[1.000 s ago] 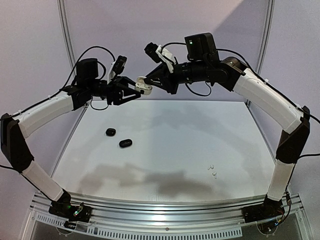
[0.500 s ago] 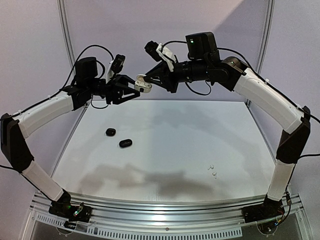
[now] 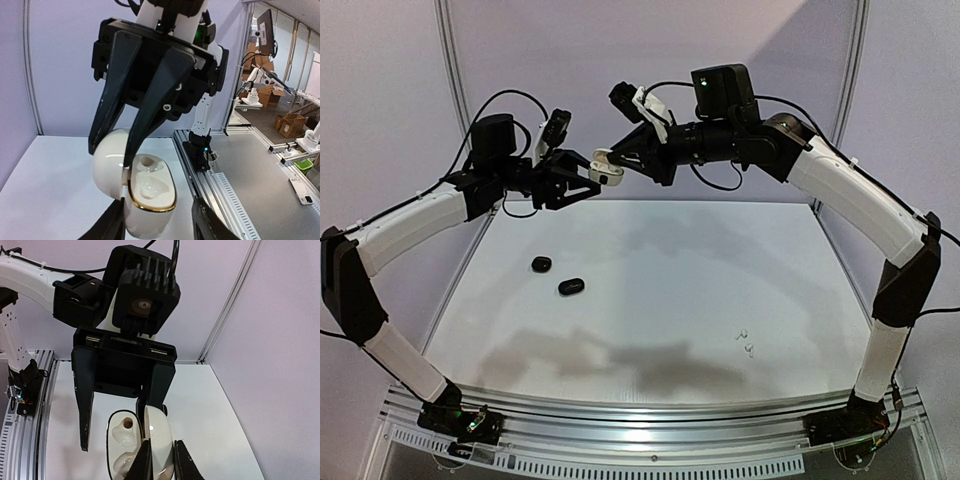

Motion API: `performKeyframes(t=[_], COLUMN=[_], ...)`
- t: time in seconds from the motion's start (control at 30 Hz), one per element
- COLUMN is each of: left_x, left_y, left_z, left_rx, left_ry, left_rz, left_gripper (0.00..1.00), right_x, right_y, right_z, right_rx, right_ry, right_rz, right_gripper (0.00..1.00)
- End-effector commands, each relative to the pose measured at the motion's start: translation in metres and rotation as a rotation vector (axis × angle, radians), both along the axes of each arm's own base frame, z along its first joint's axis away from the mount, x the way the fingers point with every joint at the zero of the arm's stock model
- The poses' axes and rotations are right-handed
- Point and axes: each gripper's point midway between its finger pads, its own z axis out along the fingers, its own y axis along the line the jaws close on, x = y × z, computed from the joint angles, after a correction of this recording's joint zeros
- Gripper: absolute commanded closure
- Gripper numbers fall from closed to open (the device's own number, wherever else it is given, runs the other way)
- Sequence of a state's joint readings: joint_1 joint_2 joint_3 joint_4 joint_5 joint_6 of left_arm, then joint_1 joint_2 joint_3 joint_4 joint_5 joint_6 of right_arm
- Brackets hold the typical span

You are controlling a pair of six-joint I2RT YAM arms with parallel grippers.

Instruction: Insert the wireless bluetooth earbuds into the charging case

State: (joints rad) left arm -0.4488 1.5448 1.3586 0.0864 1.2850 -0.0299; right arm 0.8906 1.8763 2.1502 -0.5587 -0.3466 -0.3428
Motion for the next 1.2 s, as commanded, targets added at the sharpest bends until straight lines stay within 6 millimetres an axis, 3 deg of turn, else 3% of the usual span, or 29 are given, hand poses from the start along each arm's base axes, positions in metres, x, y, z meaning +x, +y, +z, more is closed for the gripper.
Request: performKeyframes(t=[0.0, 0.43, 0.8, 0.9, 0.93, 1.07, 1.17], left_x=[0.001, 0.003, -0.003, -0.003, -0.004, -0.005, -0.001], left_y=[-0.003, -0.005, -0.004, -0.004, -0.004, -0.002, -0.001], left_z=[-0.004, -0.004, -0.003, -0.003, -0.004, -0.008, -0.012], left_rx=[0.011, 0.010, 0.004, 0.004, 0.003, -0.004, -0.004], left_ry=[0.019, 0.012, 0.000, -0.003, -0.009, -0.125, -0.267], left_rz=[0.001, 0.007, -0.018, -0.017, -0.019, 0.001, 0.037], left_gripper=[0.53, 0.59, 1.00, 1.00, 1.00, 1.00, 1.00], right_x=[-0.011, -0.013, -0.013, -0.012, -0.011, -0.006, -0.004], right_y=[-0.005, 0.000, 0.000, 0.000, 0.000, -0.001, 0.000], right_z=[0.022, 0.020, 0.020, 0.022, 0.022, 0.020, 0.009], right_rx=[0.038, 0.034, 0.038, 0.043, 0.046, 0.057, 0.051], right_ry=[-0.040, -0.055, -0.051, -0.047, -0.041, 0.001, 0.064], right_rz=[0.010, 0.014, 0.014, 0.009, 0.005, -0.012, -0.011], right_gripper=[0.99, 0.99, 0.99, 0.98, 0.97, 0.79, 0.76])
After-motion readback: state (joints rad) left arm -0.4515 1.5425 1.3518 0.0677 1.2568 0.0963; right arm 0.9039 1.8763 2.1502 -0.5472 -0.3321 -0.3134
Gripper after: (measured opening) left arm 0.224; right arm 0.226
